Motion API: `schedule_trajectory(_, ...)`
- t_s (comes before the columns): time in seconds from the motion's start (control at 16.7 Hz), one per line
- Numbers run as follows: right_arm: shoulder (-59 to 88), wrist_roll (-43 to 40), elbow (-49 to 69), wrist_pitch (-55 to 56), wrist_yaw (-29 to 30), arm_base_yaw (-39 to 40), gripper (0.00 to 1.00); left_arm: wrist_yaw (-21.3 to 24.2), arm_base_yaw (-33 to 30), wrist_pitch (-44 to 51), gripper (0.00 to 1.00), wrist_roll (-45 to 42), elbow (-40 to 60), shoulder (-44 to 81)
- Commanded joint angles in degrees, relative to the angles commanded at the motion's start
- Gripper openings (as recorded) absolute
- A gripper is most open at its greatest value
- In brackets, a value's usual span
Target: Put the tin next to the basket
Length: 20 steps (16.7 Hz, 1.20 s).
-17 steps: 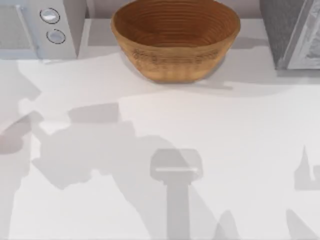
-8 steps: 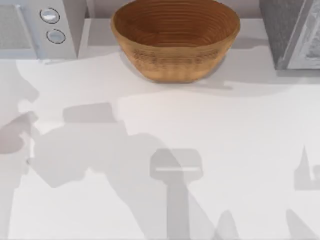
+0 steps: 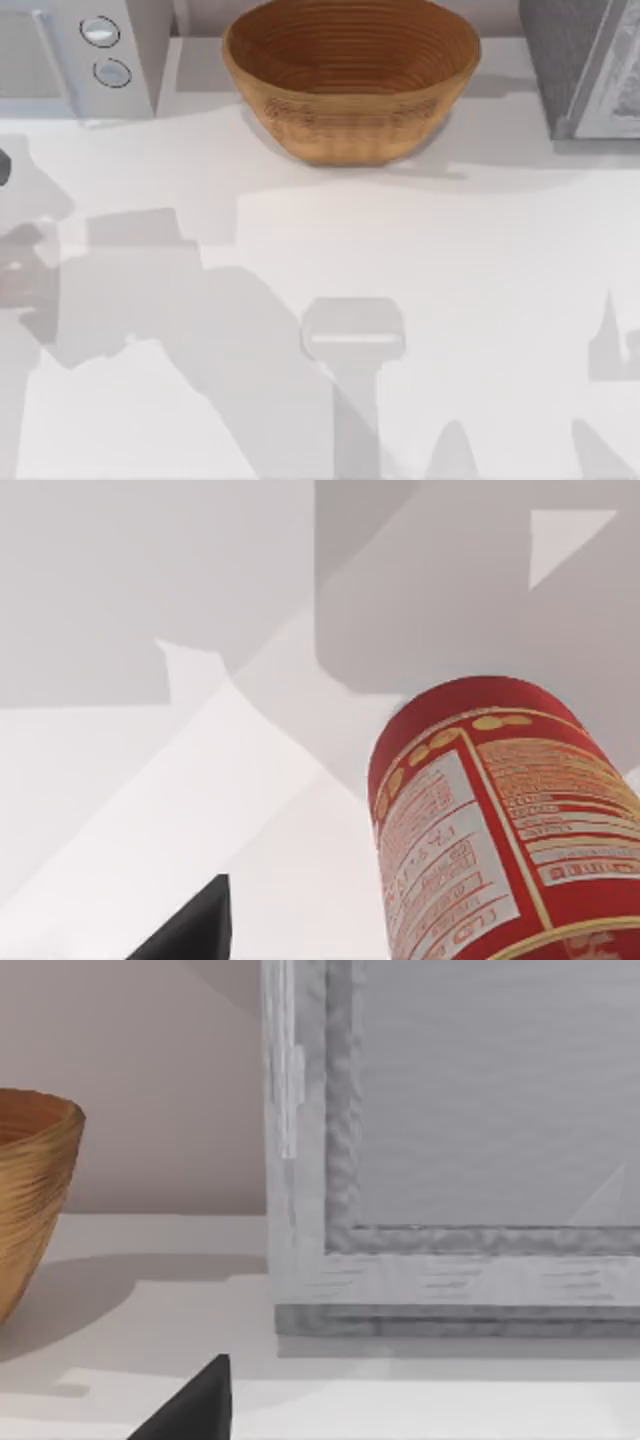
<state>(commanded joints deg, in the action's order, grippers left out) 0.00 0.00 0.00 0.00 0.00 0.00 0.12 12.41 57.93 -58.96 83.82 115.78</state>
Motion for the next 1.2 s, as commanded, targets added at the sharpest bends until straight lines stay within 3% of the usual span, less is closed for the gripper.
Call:
schedule_trajectory(0.06, 0.0, 0.0, 0.0, 0.0, 0.0, 0.0, 1.00, 0.0, 0.0, 0.0, 1.00, 0.0, 0.0, 0.0)
schedule_trajectory(0.84, 0.0, 0.0, 0.0, 0.0, 0.0, 0.0, 1.00, 0.0, 0.0, 0.0, 0.02, 0.0, 0.0, 0.0)
schedule_trajectory(1.2, 0.0, 0.0, 0.0, 0.0, 0.0, 0.0, 1.00, 0.0, 0.0, 0.0, 0.00, 0.0, 0.0, 0.0)
